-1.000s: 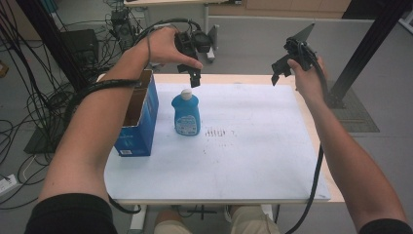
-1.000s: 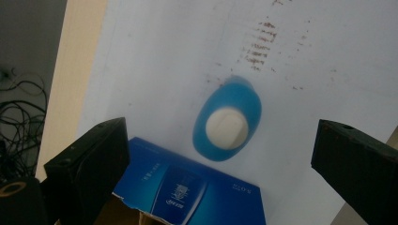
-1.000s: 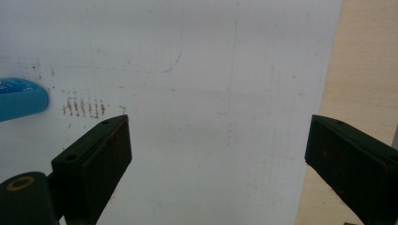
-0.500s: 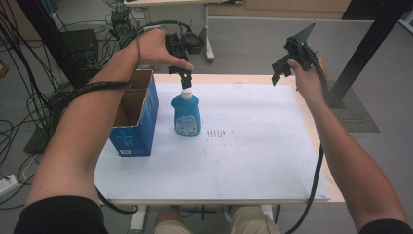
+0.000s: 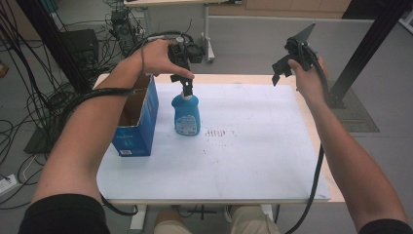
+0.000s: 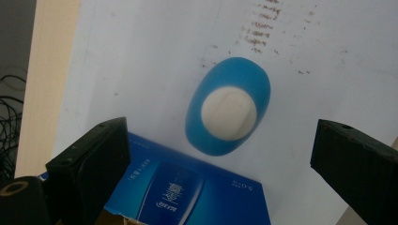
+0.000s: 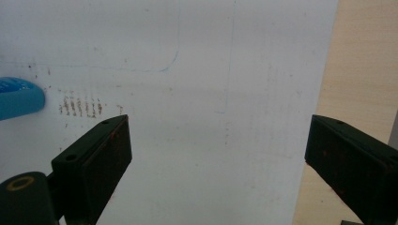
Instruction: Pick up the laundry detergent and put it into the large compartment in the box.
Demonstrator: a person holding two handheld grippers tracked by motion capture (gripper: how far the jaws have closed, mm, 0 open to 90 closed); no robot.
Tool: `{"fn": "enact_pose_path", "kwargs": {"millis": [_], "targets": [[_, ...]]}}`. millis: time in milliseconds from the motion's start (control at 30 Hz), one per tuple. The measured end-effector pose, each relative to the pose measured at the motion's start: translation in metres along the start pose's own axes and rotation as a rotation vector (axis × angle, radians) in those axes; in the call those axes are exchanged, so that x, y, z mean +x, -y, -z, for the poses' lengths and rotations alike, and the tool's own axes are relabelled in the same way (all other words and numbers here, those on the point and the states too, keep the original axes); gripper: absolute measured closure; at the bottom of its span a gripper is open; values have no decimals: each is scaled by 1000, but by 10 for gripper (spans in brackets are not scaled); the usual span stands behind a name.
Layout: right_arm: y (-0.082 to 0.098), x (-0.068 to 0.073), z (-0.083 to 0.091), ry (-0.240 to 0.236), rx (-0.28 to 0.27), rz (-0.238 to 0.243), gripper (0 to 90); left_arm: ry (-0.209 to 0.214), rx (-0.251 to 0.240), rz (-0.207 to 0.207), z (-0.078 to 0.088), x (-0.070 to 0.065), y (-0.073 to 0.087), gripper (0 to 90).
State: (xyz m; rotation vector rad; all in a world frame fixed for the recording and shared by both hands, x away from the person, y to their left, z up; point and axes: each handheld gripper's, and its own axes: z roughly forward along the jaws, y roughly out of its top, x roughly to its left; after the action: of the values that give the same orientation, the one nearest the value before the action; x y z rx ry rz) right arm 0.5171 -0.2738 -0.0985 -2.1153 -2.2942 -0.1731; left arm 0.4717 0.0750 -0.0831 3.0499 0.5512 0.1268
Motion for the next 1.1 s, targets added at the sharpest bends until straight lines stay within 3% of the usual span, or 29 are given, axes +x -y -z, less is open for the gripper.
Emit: {"fn": "enact_pose_path", "kwargs": {"millis": [600,1100], "targets": [[-2,0,-3,2,5,3,72,17,2,-13,-37,-3,1,63],[-2,-3,-5,3,10,-5,72,31,41,-29,-62,-3,-9,60]]}}
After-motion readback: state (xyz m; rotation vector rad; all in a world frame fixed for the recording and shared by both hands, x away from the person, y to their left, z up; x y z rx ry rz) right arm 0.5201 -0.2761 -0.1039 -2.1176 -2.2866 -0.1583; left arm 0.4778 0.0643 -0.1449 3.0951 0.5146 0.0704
